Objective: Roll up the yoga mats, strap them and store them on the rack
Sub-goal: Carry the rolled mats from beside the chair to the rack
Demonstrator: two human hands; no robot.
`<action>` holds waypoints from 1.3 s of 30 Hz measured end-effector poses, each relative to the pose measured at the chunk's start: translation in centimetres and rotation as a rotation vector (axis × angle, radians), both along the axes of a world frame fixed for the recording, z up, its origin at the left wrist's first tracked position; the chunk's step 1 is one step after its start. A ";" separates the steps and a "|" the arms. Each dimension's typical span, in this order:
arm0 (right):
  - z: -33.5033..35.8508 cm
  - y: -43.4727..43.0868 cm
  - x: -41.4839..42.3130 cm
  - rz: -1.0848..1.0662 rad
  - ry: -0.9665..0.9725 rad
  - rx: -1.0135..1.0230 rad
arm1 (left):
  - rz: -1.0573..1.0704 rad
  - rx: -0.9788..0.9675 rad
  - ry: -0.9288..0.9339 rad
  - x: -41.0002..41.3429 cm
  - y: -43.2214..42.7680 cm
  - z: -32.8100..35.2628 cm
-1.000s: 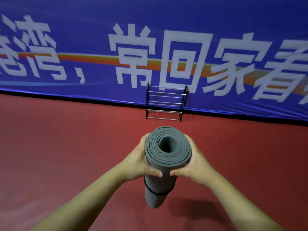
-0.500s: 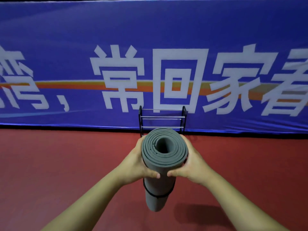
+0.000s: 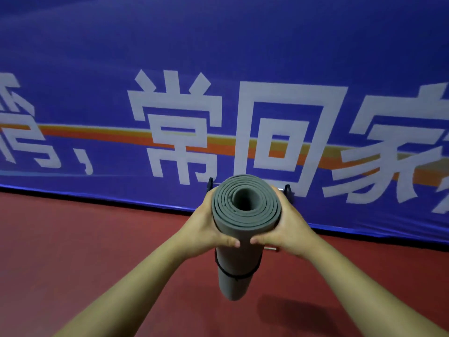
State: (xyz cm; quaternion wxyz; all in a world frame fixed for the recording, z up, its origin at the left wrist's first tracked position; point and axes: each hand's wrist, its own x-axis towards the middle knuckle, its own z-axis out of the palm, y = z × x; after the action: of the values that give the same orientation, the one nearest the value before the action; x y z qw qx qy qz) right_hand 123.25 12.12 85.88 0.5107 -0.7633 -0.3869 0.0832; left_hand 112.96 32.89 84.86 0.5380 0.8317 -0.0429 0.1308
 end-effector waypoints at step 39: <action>-1.6 32.8 59.4 -0.006 0.097 -0.064 | 0.099 -0.027 0.084 58.7 32.2 -2.0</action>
State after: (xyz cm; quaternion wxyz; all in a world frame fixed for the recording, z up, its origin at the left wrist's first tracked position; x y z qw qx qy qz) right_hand 182.70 44.89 84.28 0.5046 -0.7753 -0.3565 0.1311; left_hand 171.62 65.09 82.82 0.5432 0.8302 0.0228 0.1228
